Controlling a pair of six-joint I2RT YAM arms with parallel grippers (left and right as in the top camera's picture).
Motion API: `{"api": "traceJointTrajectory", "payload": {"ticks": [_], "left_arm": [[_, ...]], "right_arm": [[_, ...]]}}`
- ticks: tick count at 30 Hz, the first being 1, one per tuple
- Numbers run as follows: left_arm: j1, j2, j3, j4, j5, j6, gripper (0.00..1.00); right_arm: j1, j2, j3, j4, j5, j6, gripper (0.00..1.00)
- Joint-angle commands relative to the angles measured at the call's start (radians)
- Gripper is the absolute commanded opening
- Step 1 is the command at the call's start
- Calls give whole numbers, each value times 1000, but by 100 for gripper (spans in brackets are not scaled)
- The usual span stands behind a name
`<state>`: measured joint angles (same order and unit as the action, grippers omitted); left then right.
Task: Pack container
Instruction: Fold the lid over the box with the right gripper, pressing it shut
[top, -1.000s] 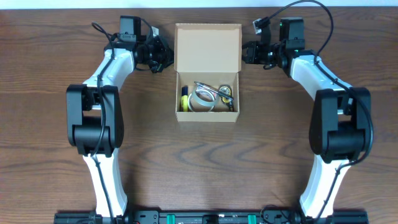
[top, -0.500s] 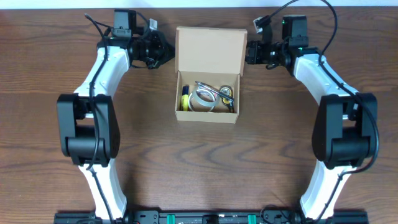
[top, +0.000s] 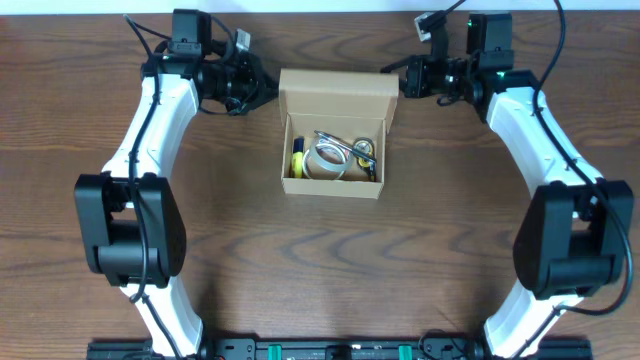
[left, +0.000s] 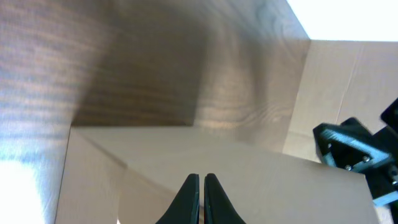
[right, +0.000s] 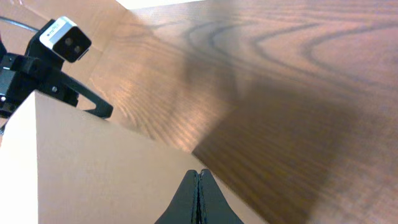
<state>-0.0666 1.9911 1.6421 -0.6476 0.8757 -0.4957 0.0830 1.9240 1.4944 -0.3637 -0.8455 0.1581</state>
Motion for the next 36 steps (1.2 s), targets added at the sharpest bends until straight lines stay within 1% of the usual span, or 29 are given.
{"api": "traceJointTrajectory", "payload": {"ticks": [1,7,15,17,23,29,36], "left_arm": [[3,-53,6,-42,-3,75,6],[1,-93,6,-156,-47,136,6],[1,-140,6,-325,-177,200,6],[1,-152,6,-351,-190,215,5],[1,-203,6,-405,-294,216,6],[1,-275,6,-429,-408,210,5],[1,-336,6,-462,-526,169,6]], "right_arm": [[24,-39,24,-48,-19,-58,1],[75,-68,24,-179,-8,-134,1],[190,-88,24,-317,127,-183,1],[217,-88,24,-340,161,-183,1],[309,-88,24,-406,275,-182,1],[399,-87,24,-469,450,-182,1],[466,-87,20,-513,588,-182,1]]}}
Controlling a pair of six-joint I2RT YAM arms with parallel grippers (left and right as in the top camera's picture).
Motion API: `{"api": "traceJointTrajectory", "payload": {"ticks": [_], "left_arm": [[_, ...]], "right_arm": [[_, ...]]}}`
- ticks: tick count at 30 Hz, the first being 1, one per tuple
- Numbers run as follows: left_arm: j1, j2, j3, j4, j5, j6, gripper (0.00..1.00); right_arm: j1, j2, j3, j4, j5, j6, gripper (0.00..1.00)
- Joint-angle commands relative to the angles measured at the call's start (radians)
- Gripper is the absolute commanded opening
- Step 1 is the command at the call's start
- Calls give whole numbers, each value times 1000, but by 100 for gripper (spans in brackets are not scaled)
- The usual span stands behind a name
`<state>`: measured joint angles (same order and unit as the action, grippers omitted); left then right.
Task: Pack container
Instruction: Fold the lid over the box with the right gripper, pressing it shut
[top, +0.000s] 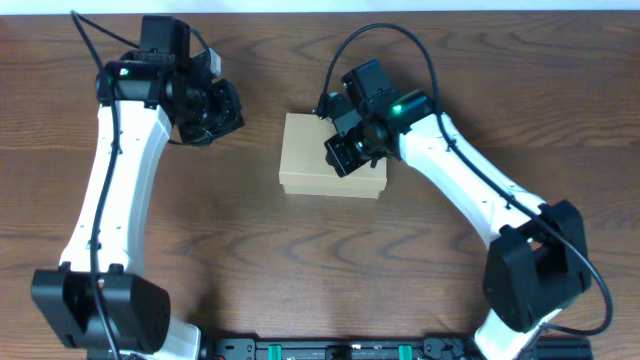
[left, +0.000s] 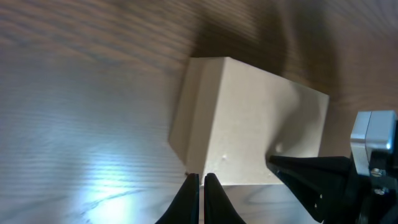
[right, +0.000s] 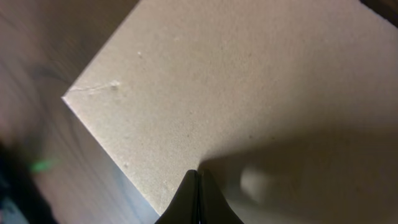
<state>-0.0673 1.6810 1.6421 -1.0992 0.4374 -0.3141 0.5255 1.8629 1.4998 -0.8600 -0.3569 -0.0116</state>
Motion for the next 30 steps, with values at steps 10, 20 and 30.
{"api": "traceJointTrajectory", "payload": {"ticks": [10,20,30], "left_arm": [[2,-62,6,-50,-109,-16,6],[2,-62,6,-56,-134,-16,6],[2,-95,14,-55,-134,-15,6]], "right_arm": [[39,-17,-105,3,170,-11,1],[39,-18,-191,48,167,1,1],[39,-40,-66,24,166,13,1]]}}
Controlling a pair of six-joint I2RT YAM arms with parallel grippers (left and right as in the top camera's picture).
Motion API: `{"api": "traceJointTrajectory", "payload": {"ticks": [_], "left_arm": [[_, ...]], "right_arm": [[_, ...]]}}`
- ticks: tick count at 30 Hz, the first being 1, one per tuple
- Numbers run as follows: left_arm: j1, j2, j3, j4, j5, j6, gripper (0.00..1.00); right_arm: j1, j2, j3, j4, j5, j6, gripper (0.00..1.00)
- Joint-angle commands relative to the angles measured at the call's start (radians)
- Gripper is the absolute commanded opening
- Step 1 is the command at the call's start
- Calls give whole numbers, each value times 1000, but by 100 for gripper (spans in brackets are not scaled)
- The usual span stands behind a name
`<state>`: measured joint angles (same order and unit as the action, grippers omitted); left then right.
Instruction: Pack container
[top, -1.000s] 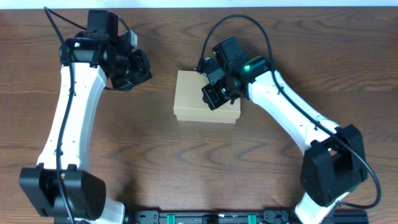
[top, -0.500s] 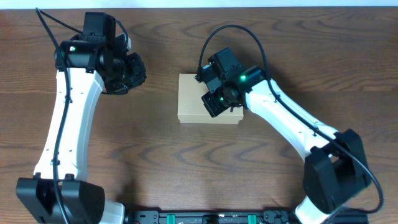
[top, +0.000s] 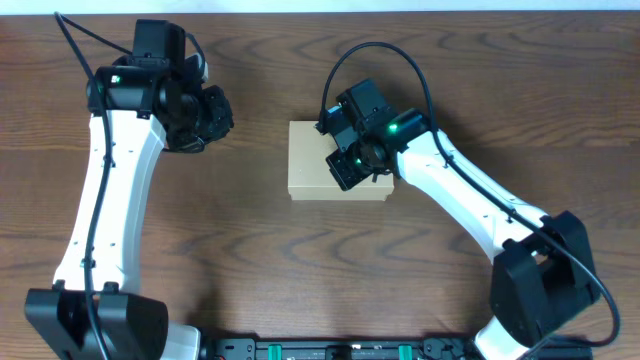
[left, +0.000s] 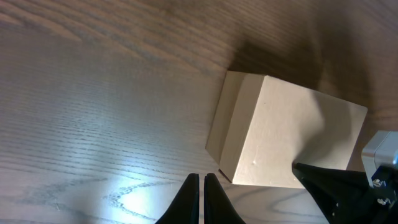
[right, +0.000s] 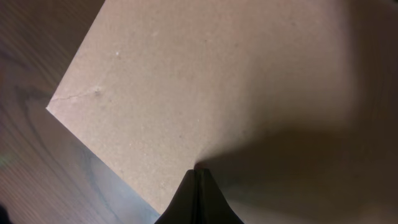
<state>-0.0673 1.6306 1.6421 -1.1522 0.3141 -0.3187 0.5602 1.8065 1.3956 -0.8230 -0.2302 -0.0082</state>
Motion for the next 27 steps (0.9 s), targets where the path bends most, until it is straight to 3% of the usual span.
{"api": "traceJointTrajectory", "payload": {"ticks": [1,3,4,5,6,7,8,9,16,20,27], "left_arm": [[2,-51,17,-3,-11,-11,6],[2,-68,26,-3,-11,-10,12],[2,-77,30,-3,-11,-10,22],[2,-89,34,-3,-11,-10,31],[2,-97,38,-3,-11,-10,48],[2,-108,43,-3,-11,-10,68],[2,-121,50,-3,-10,-4,91],[2,-137,58,-3,-10,6,95],[2,-251,84,-1,-7,10,95],[2,-337,83,-31,-23,105,95],[2,-570,36,-170,-234,167,95]], "right_arm": [[4,12,56,-19,38,6,1],[4,6,98,-35,39,3,1],[4,4,116,-43,39,3,4],[4,0,140,-56,39,3,19],[4,-3,158,-65,39,3,41],[4,-8,175,-76,39,3,75],[4,-10,195,-89,39,3,99],[4,-16,215,-102,40,3,99],[3,-45,276,-138,10,29,99],[-1,-95,276,-140,-57,-114,99],[-65,-259,232,-265,-127,-324,99]]}}
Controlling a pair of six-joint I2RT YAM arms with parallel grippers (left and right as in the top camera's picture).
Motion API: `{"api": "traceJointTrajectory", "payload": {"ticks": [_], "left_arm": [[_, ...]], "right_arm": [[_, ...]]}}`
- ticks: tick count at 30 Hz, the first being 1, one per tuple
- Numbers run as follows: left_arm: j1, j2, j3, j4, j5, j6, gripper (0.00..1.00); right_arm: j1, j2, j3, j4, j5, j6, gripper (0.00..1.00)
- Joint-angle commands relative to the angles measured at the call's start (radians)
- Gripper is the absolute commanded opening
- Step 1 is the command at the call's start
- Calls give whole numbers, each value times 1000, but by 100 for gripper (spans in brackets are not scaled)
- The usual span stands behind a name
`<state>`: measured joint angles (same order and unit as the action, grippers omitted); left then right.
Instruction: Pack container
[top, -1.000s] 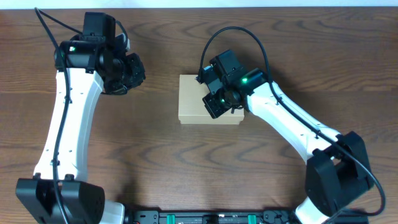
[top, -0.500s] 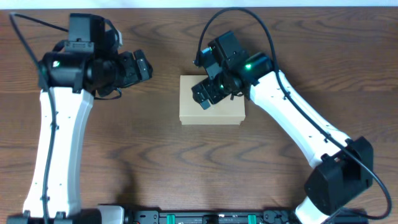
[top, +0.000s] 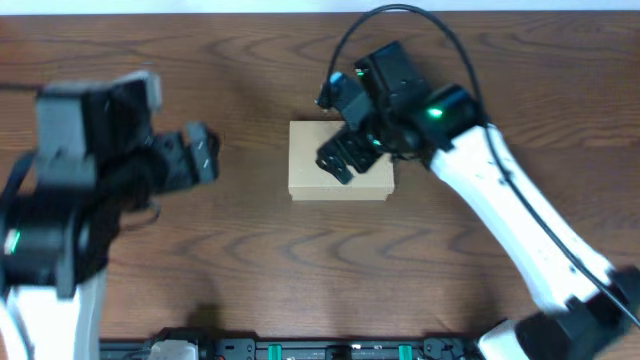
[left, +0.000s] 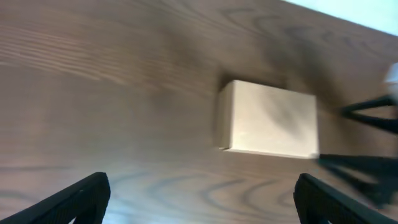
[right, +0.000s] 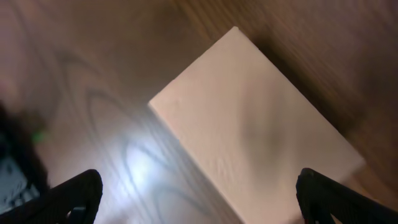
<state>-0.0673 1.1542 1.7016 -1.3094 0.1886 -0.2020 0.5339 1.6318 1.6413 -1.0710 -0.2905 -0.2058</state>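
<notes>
The tan cardboard box (top: 340, 172) sits shut in the middle of the wooden table; its contents are hidden. My right gripper (top: 336, 160) hangs above the box's lid, raised off it. In the right wrist view the right gripper (right: 199, 190) is open, fingers (right: 73, 198) far apart, with the box (right: 255, 140) well below. My left gripper (top: 201, 153) is off to the box's left, high and blurred. In the left wrist view the left gripper (left: 200, 190) is open and empty, and the box (left: 268, 126) lies ahead of it.
Dark wooden tabletop (top: 250, 260) surrounds the box on all sides. A black rail (top: 330, 351) runs along the front edge. The left arm's body (top: 60, 215) looms large over the table's left side. The table's far edge (left: 348, 14) shows pale.
Both grippers were shut and are now open. The right gripper's tip was on the box lid and now hangs above it. The left arm has risen and drawn back from the box.
The box stood open with a tape roll and other items inside, both shut grippers behind its raised lid. Then the lid was down, the shut right gripper on it and the left one aside. Now both grippers are open and raised off the shut box.
</notes>
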Motion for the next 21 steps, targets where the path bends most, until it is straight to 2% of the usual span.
{"api": "traceJointTrajectory", "payload": {"ticks": [1,8,14,21], "left_arm": [[2,-143,-52,-11,-118,50,95],[2,-455,-308,29,-104,32,95],[2,-708,-516,145,-64,-35,95],[2,-831,-681,195,10,-65,95]], "right_arm": [[-57,-119,-37,-23,-95,-142,99],[-171,-365,-264,7,-178,-197,99],[-254,-610,-513,85,-219,-223,99],[-324,-849,-751,110,-281,-256,99]]}}
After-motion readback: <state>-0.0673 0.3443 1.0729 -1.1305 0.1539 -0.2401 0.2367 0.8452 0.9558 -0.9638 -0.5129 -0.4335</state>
